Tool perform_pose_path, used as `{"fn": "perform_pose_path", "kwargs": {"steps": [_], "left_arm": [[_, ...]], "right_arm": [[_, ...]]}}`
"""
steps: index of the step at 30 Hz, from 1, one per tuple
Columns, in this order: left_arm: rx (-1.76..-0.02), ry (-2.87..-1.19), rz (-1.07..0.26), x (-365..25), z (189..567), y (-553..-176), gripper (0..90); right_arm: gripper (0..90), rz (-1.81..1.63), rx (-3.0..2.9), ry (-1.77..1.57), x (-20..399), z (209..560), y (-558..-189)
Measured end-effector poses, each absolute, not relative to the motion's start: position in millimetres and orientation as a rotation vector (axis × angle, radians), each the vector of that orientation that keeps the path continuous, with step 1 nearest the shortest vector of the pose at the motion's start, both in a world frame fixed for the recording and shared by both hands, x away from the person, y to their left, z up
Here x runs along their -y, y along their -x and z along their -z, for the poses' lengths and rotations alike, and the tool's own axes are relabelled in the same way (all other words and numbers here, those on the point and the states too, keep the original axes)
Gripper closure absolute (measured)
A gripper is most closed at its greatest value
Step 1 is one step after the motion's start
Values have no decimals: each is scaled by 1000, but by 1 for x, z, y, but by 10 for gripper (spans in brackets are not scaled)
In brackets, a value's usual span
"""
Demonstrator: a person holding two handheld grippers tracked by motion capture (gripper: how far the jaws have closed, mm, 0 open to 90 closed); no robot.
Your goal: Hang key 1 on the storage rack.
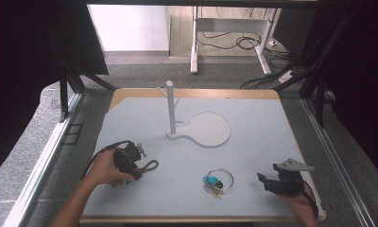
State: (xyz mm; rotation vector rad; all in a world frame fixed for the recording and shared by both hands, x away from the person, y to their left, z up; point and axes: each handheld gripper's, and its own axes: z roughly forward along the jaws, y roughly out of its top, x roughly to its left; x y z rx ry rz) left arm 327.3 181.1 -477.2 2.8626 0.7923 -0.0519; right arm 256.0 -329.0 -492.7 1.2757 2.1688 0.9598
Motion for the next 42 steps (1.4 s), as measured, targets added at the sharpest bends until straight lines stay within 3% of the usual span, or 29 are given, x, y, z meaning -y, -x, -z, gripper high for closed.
{"fn": "perform_pose_path", "kwargs": {"steps": [15, 25, 42], "left_arm": [[-798, -2889, 2, -177, 479, -325, 654], [-805, -2872, -12, -179, 477, -324, 665], [-863, -2569, -103, -204, 413, -314, 665]], "right_arm": [[263, -940, -2183, -1267, 326, 495, -257], [264, -937, -2180, -1271, 326, 495, -257], [264, -933, -2179, -1278, 327, 495, -256]]}}
